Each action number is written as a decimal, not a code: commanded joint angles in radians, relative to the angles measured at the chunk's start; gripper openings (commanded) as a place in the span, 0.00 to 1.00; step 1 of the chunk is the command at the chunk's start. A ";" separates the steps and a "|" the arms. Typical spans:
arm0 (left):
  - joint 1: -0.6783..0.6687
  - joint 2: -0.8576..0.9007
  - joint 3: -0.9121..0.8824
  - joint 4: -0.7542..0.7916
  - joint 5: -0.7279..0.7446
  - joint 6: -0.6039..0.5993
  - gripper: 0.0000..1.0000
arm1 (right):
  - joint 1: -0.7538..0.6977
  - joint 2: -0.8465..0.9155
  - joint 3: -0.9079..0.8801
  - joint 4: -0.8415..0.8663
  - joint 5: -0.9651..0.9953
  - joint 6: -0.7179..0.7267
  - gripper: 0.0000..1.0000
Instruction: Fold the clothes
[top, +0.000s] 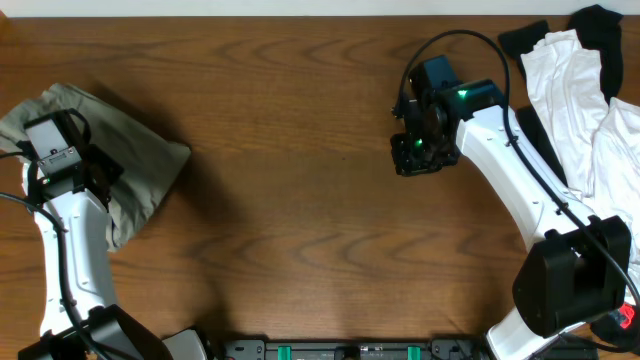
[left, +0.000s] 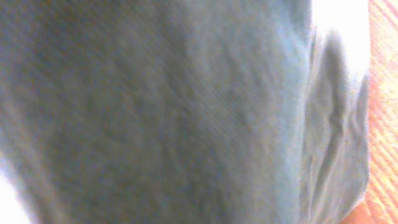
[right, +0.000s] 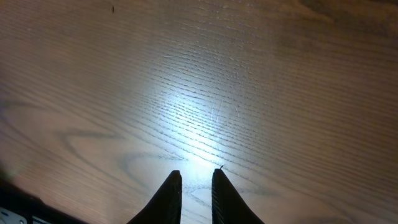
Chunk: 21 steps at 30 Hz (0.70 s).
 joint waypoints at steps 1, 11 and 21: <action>0.003 -0.003 0.038 0.035 0.076 -0.004 0.12 | -0.007 -0.015 0.004 -0.003 -0.001 -0.019 0.16; 0.005 -0.023 0.111 0.052 0.113 0.056 0.09 | -0.010 -0.015 0.004 -0.004 0.003 -0.030 0.16; 0.105 -0.010 0.133 0.028 0.110 0.039 0.11 | -0.010 -0.015 0.004 -0.004 0.003 -0.031 0.16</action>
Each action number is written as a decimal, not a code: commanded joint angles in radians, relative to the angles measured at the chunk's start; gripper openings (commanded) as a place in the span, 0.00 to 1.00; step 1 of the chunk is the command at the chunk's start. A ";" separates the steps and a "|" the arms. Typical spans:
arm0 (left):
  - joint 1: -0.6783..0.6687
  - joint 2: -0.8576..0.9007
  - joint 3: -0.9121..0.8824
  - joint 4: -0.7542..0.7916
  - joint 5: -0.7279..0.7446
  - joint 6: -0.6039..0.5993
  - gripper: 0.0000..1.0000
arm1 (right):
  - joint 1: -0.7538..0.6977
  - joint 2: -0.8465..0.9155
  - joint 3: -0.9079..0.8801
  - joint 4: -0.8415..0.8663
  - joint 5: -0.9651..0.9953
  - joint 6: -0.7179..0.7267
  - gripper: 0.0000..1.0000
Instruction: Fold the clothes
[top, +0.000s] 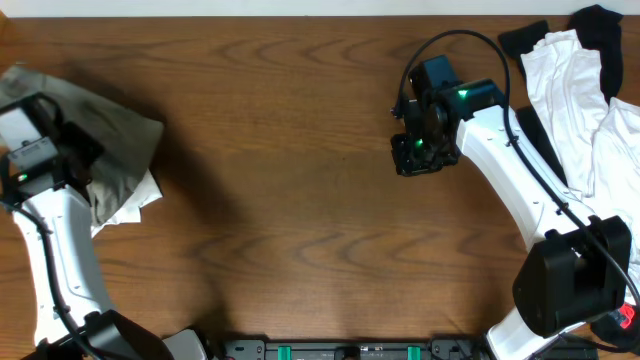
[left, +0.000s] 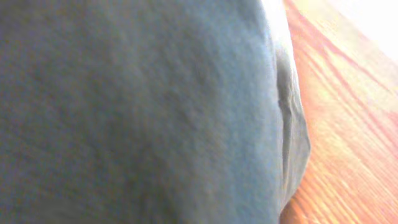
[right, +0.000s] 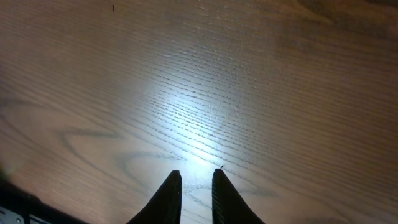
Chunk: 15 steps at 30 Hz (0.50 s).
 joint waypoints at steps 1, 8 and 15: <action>0.045 -0.009 0.026 -0.032 -0.014 0.005 0.13 | -0.008 -0.015 0.004 -0.003 0.002 -0.014 0.16; 0.106 -0.010 0.026 -0.169 -0.014 -0.044 0.93 | -0.009 -0.015 0.004 -0.005 0.002 -0.022 0.16; 0.145 -0.018 0.026 -0.220 0.010 -0.145 0.95 | -0.010 -0.015 0.004 -0.010 0.003 -0.032 0.17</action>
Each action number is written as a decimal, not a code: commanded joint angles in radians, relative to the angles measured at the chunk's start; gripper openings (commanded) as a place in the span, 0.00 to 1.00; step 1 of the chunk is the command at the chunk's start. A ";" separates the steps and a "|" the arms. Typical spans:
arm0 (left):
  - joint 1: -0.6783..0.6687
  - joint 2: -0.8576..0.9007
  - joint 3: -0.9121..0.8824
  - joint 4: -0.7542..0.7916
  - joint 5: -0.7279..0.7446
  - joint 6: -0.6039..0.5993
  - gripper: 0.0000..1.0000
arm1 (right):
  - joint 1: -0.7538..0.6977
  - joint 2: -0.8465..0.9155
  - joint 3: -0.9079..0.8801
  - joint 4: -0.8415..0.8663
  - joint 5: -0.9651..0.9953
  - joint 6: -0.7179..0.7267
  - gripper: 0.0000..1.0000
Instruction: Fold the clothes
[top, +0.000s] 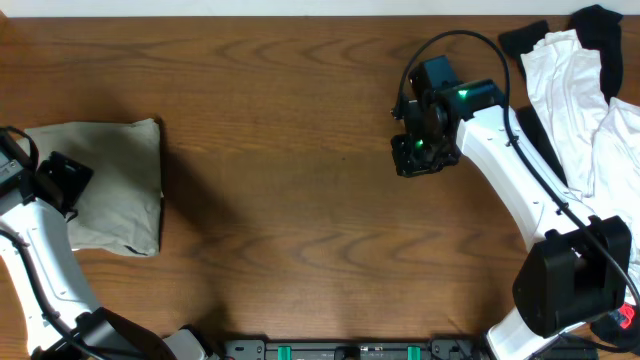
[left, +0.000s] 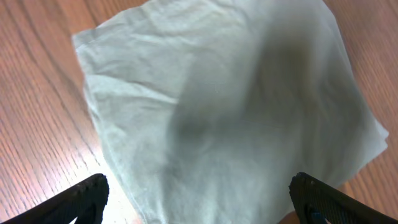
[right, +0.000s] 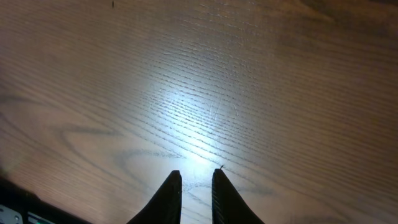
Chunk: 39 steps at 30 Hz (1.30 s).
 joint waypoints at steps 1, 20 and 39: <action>0.006 -0.021 0.026 0.006 0.007 -0.043 0.94 | -0.010 -0.015 0.004 -0.003 0.002 -0.021 0.17; 0.007 0.292 0.026 0.206 0.021 -0.170 0.19 | -0.010 -0.015 0.004 -0.035 0.001 -0.021 0.17; -0.185 0.583 0.035 0.328 0.290 -0.002 0.15 | -0.010 -0.015 0.004 -0.060 0.002 -0.020 0.16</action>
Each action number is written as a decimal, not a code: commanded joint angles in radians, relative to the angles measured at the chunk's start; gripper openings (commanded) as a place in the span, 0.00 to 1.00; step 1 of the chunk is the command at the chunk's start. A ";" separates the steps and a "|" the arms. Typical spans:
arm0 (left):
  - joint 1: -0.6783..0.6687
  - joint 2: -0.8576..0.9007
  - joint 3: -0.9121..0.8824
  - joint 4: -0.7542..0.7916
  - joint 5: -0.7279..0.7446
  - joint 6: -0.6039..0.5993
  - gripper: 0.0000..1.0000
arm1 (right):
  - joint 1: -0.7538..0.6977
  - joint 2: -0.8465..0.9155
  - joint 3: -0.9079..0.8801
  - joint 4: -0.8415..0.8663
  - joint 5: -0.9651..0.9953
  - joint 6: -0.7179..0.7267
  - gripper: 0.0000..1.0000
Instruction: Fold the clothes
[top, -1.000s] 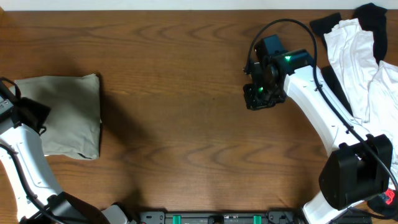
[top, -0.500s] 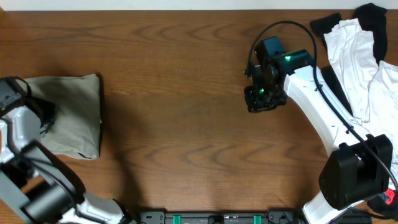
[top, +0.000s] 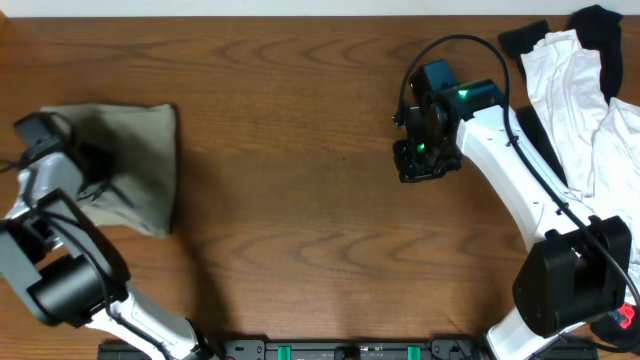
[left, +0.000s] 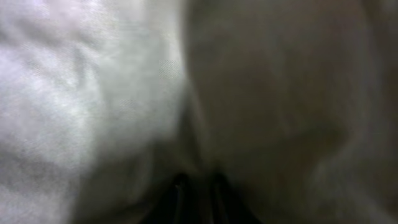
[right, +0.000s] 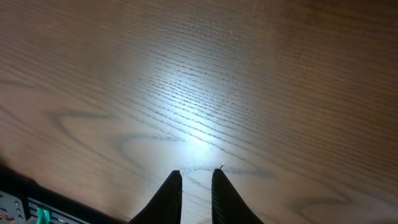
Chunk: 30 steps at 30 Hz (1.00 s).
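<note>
An olive-grey folded garment lies on the wooden table at the far left. My left gripper is down on its left part. In the left wrist view the cloth fills the frame, and the left gripper has its dark fingers close together, pressed into a crease of the fabric. My right gripper hangs over bare wood right of centre. In the right wrist view the right gripper is shut, with nothing between its fingers.
A pile of white and black clothes lies at the back right corner, beside the right arm. A small red object sits at the right edge. The arms' base rail runs along the front edge.
My left gripper was open beside the flat garment's left edge; now it is shut down on the garment, which lies slightly farther right and back. The right arm has barely shifted.
The garment was first bunched up around my left gripper at the far left. Then it hung half spread, still at the gripper. After that it lay flat and folded with the gripper open beside it. Now the gripper is shut on the cloth. The right arm stayed put.
</note>
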 joint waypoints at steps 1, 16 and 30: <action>-0.093 0.072 -0.018 -0.026 0.111 0.082 0.15 | -0.009 -0.015 0.004 0.001 -0.001 -0.015 0.16; -0.160 0.001 0.027 -0.056 0.107 0.232 0.64 | -0.009 -0.015 0.004 0.022 -0.001 -0.016 0.16; -0.307 -0.539 0.039 -0.201 0.114 0.279 0.98 | -0.012 -0.015 0.004 0.212 0.003 -0.006 0.20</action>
